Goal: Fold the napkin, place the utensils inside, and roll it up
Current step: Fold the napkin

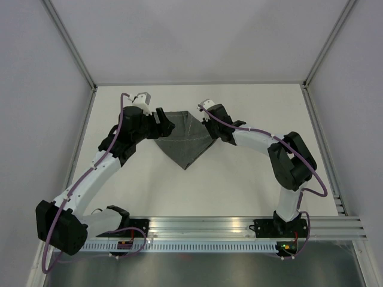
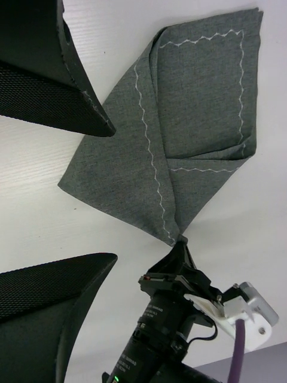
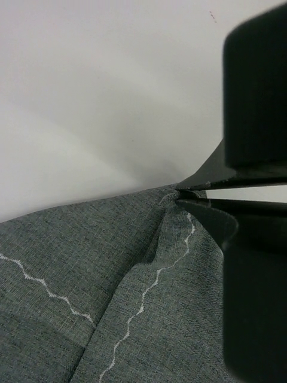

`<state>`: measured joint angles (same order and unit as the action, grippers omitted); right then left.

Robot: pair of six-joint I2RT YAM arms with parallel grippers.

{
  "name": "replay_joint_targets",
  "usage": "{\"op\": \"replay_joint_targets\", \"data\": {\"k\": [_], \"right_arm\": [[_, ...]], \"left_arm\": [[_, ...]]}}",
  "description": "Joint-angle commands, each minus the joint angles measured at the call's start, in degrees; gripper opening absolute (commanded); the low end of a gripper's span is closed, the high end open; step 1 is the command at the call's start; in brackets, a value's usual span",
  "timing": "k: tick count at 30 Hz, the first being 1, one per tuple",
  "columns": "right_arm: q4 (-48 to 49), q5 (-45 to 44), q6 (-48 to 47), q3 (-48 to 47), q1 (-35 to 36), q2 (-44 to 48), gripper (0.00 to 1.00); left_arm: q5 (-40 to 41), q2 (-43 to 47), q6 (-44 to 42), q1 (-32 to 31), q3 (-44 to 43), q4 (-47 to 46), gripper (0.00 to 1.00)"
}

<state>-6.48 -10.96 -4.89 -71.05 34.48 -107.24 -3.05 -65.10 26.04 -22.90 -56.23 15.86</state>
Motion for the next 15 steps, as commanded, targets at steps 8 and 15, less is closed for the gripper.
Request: {"op": "replay_joint_targets", "data": {"k": [8,15], "right_arm": [[-4.7,2.7,3.9,-3.7,-3.8,1.0,0.32],[-6.2,9.2,4.7,-5.4,-4.9,5.1,0.36]], "left_arm": [[-6.7,-6.3,-3.6,0.0,3.1,-9.9,0.82],[-6.7,-9.0,-4.3,-0.7,4.1,-11.9,0.80]]}}
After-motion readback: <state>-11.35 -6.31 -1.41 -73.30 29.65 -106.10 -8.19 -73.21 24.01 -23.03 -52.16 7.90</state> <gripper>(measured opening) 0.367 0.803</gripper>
